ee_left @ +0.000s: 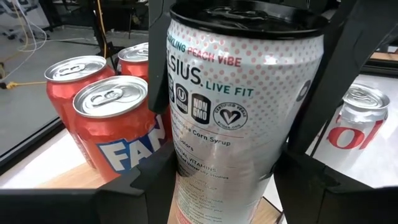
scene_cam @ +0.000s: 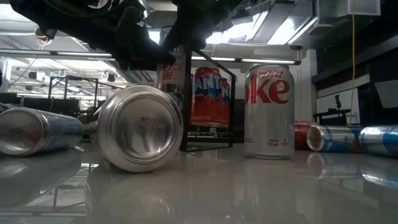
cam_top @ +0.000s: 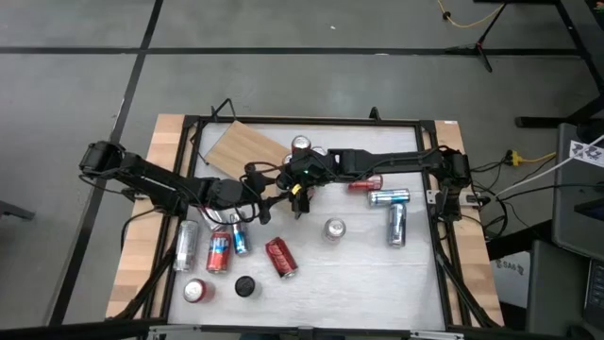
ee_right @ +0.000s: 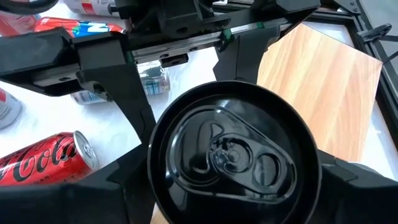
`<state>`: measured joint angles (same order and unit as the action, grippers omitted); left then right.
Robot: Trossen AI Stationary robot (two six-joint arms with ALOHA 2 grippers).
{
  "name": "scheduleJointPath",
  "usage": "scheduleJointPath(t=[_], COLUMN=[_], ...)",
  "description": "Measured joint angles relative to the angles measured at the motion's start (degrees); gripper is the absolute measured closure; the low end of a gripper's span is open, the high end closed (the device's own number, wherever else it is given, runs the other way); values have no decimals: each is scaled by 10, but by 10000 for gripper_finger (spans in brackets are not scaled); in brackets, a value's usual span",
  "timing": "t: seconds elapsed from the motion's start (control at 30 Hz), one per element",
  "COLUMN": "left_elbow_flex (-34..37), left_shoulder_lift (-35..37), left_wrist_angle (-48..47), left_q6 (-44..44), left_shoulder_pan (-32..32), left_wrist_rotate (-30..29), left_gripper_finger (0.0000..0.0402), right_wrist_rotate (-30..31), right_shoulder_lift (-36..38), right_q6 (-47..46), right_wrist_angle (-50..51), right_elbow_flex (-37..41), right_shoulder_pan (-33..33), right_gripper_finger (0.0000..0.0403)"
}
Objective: Pick and place cans onto a shelf
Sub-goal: Put the top pink/white soda can on the shelf
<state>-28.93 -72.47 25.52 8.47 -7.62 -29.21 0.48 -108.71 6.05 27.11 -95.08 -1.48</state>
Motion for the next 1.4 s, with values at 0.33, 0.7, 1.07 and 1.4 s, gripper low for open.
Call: scheduleJointPath(t=[0.33,0.7,1.07,1.4], left_elbow_flex=[0,-3,-2,-1], left_shoulder_lift=[0,61,144,144], left_wrist_angle=[0,-1,-10,-8], left_q6=[0,-19,-89,-84], left_shoulder_pan=[0,0,1,1], left_wrist_rotate=[-1,0,-2,3], left_gripper_finger=[193,193,194,194], right_wrist_rotate=[5,4,31,20], right_shoulder_lift=[0,-3,-2,-6], right_q6=[-29,3,32,34], right_wrist_angle=[3,99,142,135], right_elbow_flex=[-4,-115,-183,-189], right_shoulder_pan=[0,0,0,-1], right_gripper_finger=[122,122,122,122])
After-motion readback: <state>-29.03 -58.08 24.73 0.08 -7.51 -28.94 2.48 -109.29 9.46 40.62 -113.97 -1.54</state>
